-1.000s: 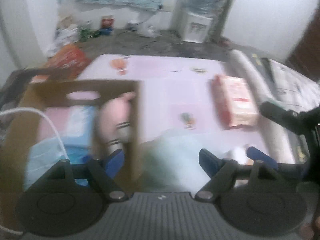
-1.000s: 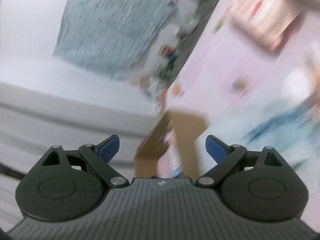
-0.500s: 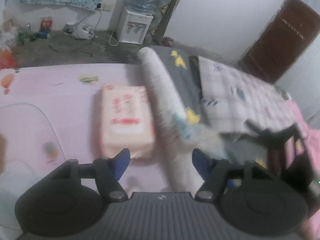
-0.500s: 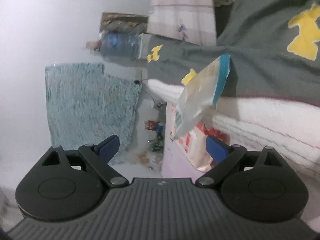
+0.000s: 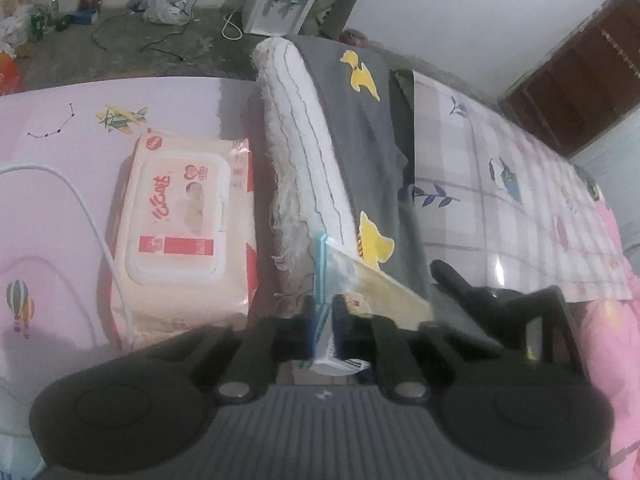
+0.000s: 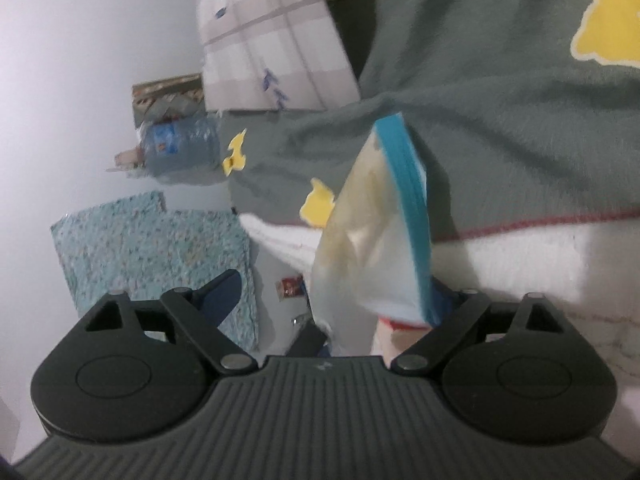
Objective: Organize soft objects
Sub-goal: 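Reach the right tool to the clear cotton-swab bag and grasp it, then carry the cotton-swab bag into the cardboard box and open the right tool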
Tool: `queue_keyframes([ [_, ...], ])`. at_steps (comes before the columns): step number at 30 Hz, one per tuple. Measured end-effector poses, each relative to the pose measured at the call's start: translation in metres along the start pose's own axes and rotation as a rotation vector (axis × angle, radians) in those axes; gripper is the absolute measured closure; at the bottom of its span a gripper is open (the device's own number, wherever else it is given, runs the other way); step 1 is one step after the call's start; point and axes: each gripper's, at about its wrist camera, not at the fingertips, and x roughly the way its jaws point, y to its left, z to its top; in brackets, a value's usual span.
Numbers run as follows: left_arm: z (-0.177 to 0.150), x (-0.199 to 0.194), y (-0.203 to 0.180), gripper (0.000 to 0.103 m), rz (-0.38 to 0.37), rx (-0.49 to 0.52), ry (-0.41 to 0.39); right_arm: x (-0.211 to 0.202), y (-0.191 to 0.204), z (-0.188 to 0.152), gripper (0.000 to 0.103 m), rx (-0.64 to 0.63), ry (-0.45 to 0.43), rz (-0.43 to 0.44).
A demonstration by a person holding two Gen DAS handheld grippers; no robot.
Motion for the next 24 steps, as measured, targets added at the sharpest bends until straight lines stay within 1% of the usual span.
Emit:
queue_keyframes([
  [1, -0.001, 0.001, -0.001, 0.100, -0.005, 0.003, 0.003, 0.002, 0.000, 0.001, 0.020, 0.006, -0.007, -0.002],
  [3, -0.003, -0.002, -0.003, 0.102, -0.021, 0.010, 0.007, 0.007, -0.002, 0.003, 0.037, 0.006, -0.013, -0.009],
  [4, -0.005, -0.003, -0.003, 0.102, -0.031, 0.018, 0.011, 0.007, -0.003, 0.004, 0.042, 0.004, -0.015, -0.015],
  [5, -0.008, -0.005, -0.005, 0.103, -0.035, 0.026, 0.018, 0.009, -0.003, 0.004, 0.056, 0.003, -0.019, -0.022],
  [6, -0.010, -0.006, -0.006, 0.103, -0.038, 0.032, 0.026, 0.009, -0.004, 0.004, 0.066, 0.001, -0.019, -0.028],
  [9, -0.020, -0.010, -0.010, 0.103, -0.048, 0.055, 0.050, 0.004, -0.007, 0.002, 0.070, -0.014, -0.022, -0.029],
  [12, -0.033, -0.024, -0.012, 0.103, -0.079, 0.084, 0.060, -0.012, -0.006, -0.003, 0.073, -0.057, -0.021, -0.027],
  [15, -0.046, -0.046, -0.006, 0.103, -0.108, 0.087, 0.069, -0.036, -0.005, -0.014, 0.074, -0.112, -0.006, -0.027],
  [17, -0.057, -0.064, 0.005, 0.103, -0.122, 0.086, 0.064, -0.047, -0.003, -0.024, 0.074, -0.163, 0.011, -0.032],
  [20, -0.073, -0.097, 0.027, 0.103, -0.124, 0.072, 0.049, -0.062, 0.004, -0.048, 0.074, -0.245, 0.059, -0.037],
  [22, -0.082, -0.121, 0.048, 0.103, -0.116, 0.054, 0.034, -0.067, 0.010, -0.072, 0.074, -0.312, 0.114, -0.040],
  [24, -0.089, -0.150, 0.072, 0.103, -0.093, 0.034, 0.010, -0.067, 0.016, -0.097, 0.074, -0.365, 0.174, -0.043],
])
